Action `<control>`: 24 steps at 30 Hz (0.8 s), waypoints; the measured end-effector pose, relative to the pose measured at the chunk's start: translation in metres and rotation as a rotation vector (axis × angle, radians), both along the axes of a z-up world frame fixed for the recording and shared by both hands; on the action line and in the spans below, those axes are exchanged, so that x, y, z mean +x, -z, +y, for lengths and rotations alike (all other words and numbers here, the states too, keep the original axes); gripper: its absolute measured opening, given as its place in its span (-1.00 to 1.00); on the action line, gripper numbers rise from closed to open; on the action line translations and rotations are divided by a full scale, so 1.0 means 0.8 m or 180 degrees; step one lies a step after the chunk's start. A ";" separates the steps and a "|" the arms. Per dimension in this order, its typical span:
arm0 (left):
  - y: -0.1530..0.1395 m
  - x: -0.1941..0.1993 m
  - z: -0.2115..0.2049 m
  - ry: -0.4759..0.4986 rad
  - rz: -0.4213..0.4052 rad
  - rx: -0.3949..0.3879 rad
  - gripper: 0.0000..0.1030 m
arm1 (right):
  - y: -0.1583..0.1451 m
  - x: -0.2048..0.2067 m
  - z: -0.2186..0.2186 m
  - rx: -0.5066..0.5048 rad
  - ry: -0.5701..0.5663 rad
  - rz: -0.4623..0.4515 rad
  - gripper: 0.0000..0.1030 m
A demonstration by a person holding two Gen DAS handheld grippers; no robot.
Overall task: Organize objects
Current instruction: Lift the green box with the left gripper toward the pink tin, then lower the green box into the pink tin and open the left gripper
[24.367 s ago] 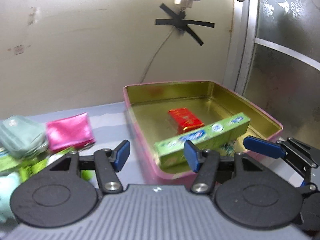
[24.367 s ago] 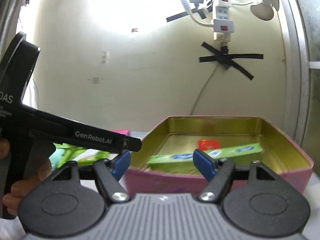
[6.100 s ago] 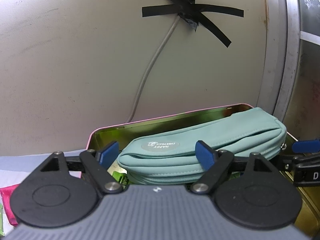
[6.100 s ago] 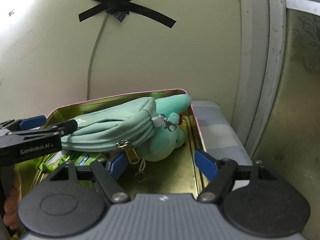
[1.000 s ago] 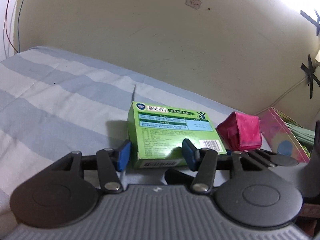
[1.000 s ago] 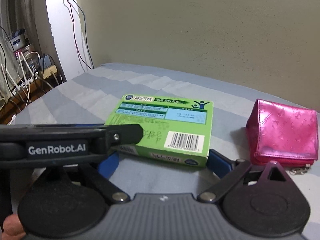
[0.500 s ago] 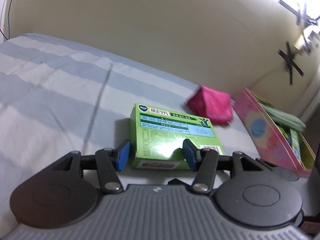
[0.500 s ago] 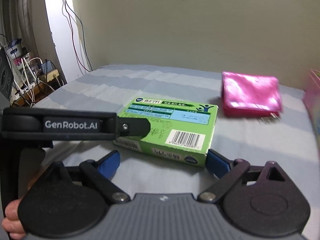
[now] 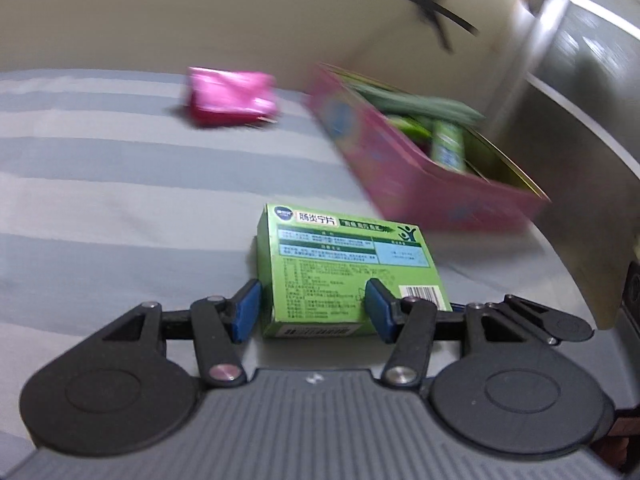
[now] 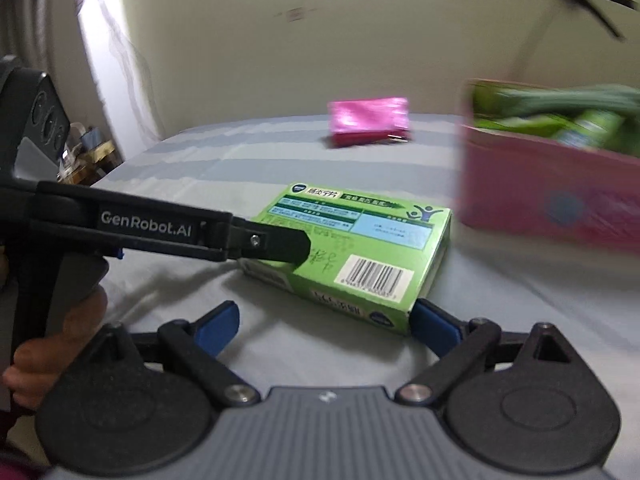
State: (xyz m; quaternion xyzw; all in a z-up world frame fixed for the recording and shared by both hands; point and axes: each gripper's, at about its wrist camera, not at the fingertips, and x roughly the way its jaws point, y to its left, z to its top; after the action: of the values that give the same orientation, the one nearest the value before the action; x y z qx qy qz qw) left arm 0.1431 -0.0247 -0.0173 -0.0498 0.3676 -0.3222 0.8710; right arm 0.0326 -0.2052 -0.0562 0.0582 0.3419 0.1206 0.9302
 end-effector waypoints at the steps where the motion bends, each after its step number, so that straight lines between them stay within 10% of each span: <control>1: -0.001 -0.005 -0.011 0.0096 0.0010 0.0004 0.14 | -0.001 -0.011 -0.012 0.0027 0.0089 -0.0002 0.87; 20: -0.012 -0.057 -0.237 0.1343 -0.0020 0.0355 0.16 | 0.014 -0.120 -0.178 -0.0193 0.1214 -0.0311 0.85; 24: -0.020 -0.066 -0.246 0.1303 -0.0176 0.0370 0.16 | 0.015 -0.130 -0.192 -0.0132 0.1333 -0.0480 0.51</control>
State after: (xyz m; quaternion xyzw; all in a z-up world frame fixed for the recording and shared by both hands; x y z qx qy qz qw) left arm 0.0907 -0.2218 -0.0016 0.0851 0.3639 -0.4718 0.7986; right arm -0.0715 -0.3587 -0.0678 0.0996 0.2542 -0.0782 0.9588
